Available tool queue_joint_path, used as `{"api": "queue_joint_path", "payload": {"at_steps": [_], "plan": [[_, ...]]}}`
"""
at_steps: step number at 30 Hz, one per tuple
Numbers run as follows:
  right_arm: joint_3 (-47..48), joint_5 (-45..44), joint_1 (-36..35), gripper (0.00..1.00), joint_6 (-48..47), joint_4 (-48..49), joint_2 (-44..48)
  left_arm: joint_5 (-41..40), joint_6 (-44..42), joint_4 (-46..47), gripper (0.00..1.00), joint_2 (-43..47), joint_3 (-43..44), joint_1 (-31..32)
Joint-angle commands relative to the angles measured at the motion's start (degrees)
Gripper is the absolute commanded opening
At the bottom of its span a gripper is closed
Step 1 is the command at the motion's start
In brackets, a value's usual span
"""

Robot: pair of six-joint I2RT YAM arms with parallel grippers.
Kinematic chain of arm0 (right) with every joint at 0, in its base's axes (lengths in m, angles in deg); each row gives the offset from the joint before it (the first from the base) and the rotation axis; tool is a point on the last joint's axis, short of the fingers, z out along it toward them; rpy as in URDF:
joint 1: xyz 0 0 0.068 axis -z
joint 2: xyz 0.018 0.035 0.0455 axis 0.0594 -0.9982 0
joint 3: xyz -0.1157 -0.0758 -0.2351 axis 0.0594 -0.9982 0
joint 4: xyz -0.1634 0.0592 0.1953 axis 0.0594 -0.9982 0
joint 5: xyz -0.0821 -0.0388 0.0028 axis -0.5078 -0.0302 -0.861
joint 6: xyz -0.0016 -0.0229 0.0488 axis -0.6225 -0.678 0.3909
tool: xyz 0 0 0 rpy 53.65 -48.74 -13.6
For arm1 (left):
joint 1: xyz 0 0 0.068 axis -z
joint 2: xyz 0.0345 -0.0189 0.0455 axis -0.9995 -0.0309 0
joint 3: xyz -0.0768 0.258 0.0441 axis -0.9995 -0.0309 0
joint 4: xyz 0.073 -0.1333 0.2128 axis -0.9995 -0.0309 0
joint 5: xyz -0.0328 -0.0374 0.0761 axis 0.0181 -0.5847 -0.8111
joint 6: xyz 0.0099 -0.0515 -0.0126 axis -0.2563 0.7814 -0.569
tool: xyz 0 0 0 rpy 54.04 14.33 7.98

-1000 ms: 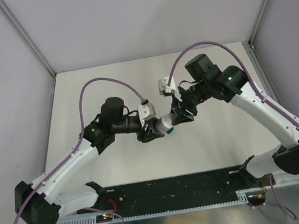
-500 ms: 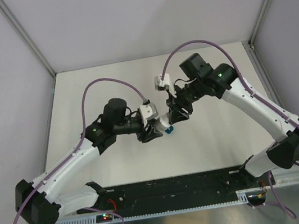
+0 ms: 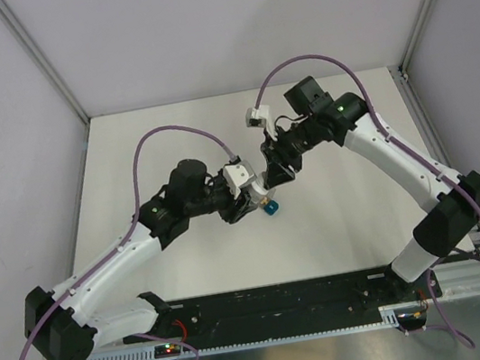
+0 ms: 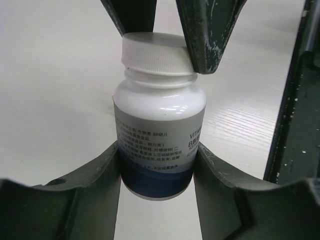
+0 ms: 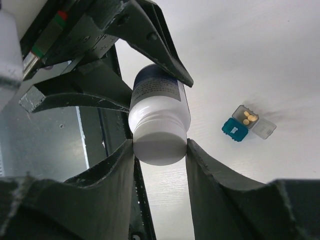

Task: Sort the pills into containers

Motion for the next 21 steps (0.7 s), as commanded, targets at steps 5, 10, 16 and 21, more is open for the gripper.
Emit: {"api": "queue_joint_path", "payload": {"at_steps": [5,10,16,21], "plan": [[4.52,8.83,0.4,0.1,5.55,-4.23,-6.43,-10.77,-0.32,11.9,0.0,0.6,0.07,2.15],[8.03,10.11,1.06,0.1,5.58,-8.14,-10.42,-14.61,-2.03,12.36,0.0,0.36,-0.72,3.66],[10.49,9.83,1.43,0.15,5.04,-10.95,-12.07,-16.35,-3.31,12.84,0.0,0.22,-1.62,4.42],[10.45,9.71,1.4,0.26,5.19,-11.29,-11.58,-15.82,-3.09,13.08,0.0,0.29,-1.76,4.52]]}}
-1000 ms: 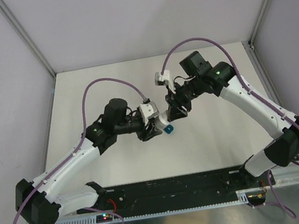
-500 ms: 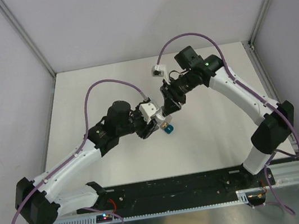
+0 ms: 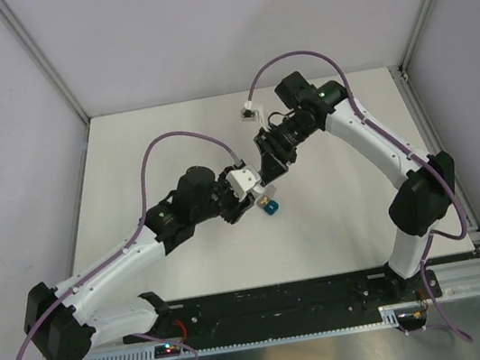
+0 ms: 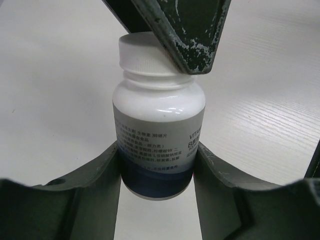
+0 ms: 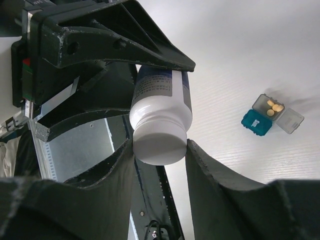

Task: Sort the pills into containers

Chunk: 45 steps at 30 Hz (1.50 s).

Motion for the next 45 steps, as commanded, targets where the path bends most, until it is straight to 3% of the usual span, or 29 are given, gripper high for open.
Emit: {"api": "queue_joint_path", "payload": {"at_steps": [1,18,30,39,45], "plan": [[1.61,4.71,-1.27,0.29,1.03,-3.5,0.28,-0.78,-1.1,11.02,0.0,0.47,0.84,0.45],[-0.08,4.73,-0.04,0.71,-0.22,-3.73,3.27,1.29,-0.67,11.03,0.0,0.49,0.68,0.35],[-2.69,2.11,2.61,0.77,-2.73,-3.73,7.7,6.28,0.87,10.91,0.0,1.72,0.33,-0.98],[-8.42,-3.56,3.13,0.77,-10.13,0.68,18.63,25.23,4.05,7.63,0.0,3.22,1.87,-5.49],[-12.28,-8.56,-0.28,0.78,-14.77,5.46,26.4,36.33,7.36,6.33,0.0,2.72,3.41,-7.73]]}}
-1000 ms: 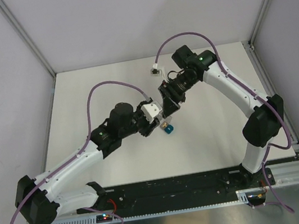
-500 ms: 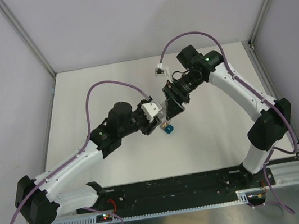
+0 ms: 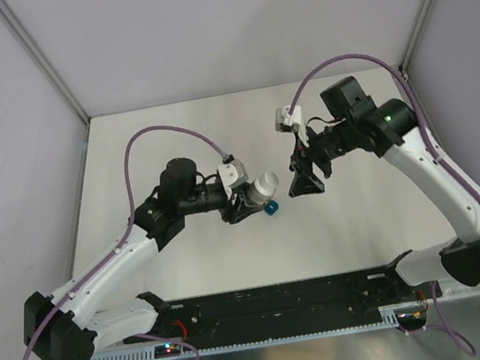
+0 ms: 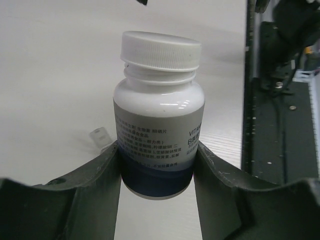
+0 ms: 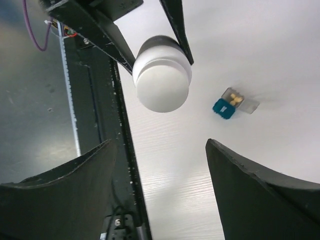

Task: Sort the pills into containers

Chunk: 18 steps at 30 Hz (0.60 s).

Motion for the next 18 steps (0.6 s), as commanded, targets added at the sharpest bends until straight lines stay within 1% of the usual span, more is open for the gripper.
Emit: {"api": "queue_joint_path", "payload": {"at_steps": [1,9,15,18], "plan": [[-1.42,-4.63,-3.12,0.78,-4.63,5.15,4.86,11.63,3.34,-0.34,0.0,1.04,3.61,-1.39],[-1.84,-11.53,-10.6,0.79,-6.23,8.41,6.62,15.89,4.41,-1.44,0.0,-0.16,4.46,-1.53],[-1.56,-15.01,-13.58,0.78,-7.71,9.92,5.98,17.61,4.41,-2.18,0.0,-0.79,4.75,-1.52],[-1.0,-15.29,-14.23,0.77,-8.19,10.01,5.43,17.81,4.17,-2.31,0.0,-0.89,4.64,-1.56]]}}
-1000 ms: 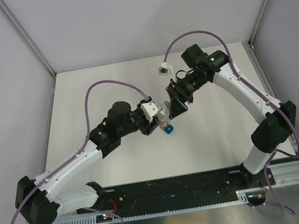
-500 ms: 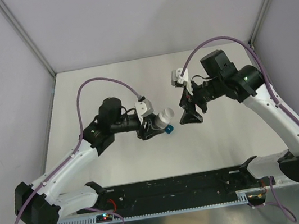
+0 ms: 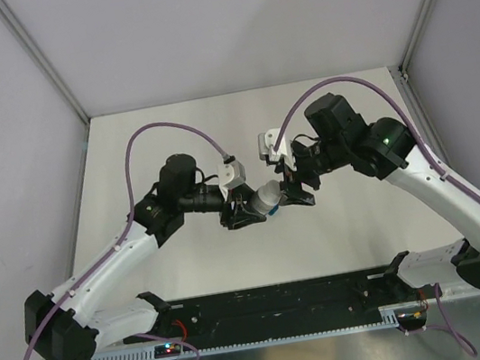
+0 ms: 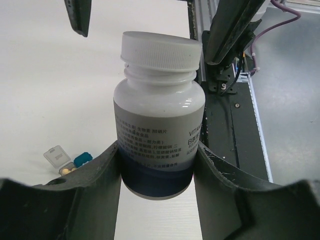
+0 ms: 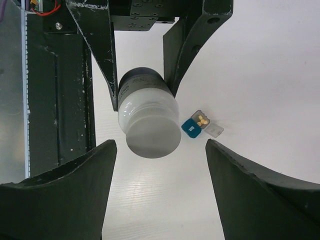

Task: Sort the pills into containers

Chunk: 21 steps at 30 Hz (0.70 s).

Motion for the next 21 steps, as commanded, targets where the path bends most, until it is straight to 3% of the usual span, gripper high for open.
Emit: {"api": "queue_joint_path", "payload": {"at_steps": [1,21], "plan": [[1.13,-2.27,-1.16,0.76,-1.89,2.45,-0.49,2.63,0.77,0.41,0.0,-0.01,2.4,-0.31],[3.19,3.32,-1.52,0.29,-1.39,-1.41,-3.2,0.47,-2.19,-0.23,0.0,-0.3,1.28,-0.26]]}}
